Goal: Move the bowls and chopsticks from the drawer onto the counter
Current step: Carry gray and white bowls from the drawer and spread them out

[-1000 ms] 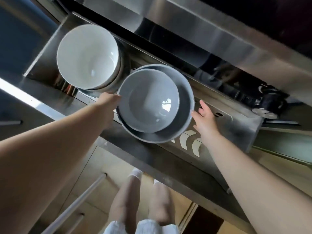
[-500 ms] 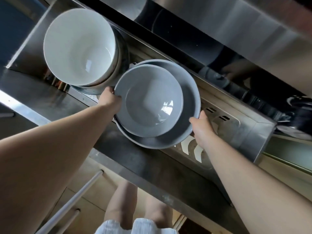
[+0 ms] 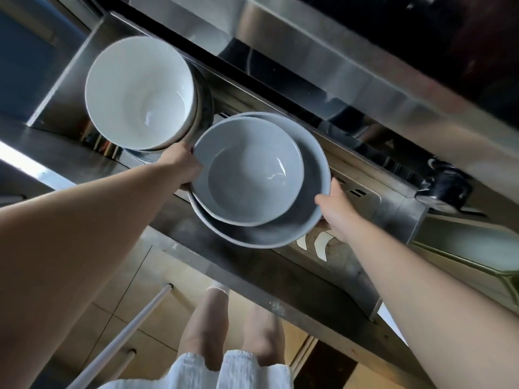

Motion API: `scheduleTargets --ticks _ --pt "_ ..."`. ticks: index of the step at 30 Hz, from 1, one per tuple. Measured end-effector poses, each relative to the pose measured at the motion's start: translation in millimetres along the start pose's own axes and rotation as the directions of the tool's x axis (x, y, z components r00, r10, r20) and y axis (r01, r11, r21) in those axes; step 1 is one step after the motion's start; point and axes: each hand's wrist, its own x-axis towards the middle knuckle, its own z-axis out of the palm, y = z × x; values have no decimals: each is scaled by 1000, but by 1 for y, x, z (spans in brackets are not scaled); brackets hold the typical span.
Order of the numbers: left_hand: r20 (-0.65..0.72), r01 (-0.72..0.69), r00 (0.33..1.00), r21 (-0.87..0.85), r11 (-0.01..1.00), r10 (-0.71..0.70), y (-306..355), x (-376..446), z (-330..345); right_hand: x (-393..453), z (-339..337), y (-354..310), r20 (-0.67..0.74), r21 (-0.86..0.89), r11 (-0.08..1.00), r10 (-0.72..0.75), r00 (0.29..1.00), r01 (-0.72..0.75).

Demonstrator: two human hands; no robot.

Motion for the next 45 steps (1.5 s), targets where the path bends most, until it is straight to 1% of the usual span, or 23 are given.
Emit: scheduleTargets --ticks 4,7,10,14,19,21,24,28,33,37,40,42,45 --pt "81 30 996 -3 1000 -29 10 -22 -24 -31 -7 -8 59 23 997 79 995 -80" --pt "132 40 990 10 999 -41 15 -42 -44 -57 -16 -18 73 18 995 93 993 -94" --pt "159 30 987 8 1000 -31 23 -68 -63 -87 -29 -30 93 51 995 76 993 -81" --pt "168 35 985 -11 999 -33 31 -107 -84 -127 -48 -47 163 76 995 52 985 -65" --pt "187 39 982 -16 999 -35 19 -150 -110 -178 -60 -60 225 61 997 36 974 -51" --pt "186 30 982 -49 998 -21 7 -169 -121 -200 -58 -64 226 37 999 13 974 -22" --pt "157 22 988 -144 989 1 -17 -199 -133 -230 -50 -71 229 -16 998 -52 972 57" --pt "74 33 997 -326 945 -9 -66 -239 -148 -265 -28 -89 249 -154 969 -150 957 192" --pt "-70 -4 997 -513 858 -37 -147 -287 -173 -323 28 -121 314 -277 884 -288 905 377" --pt "-183 -24 978 -588 809 -104 -231 -329 -194 -374 94 -129 416 -328 799 -357 836 504" --pt "-258 -26 949 -640 768 -182 -307 -368 -208 -417 155 -128 501 -335 742 -382 776 581" --pt "-285 -18 930 -667 745 -232 -359 -396 -215 -446 199 -124 559 -342 704 -379 737 622" --pt "-300 -3 900 -730 684 -317 -434 -437 -217 -480 265 -111 616 -364 663 -355 703 654"
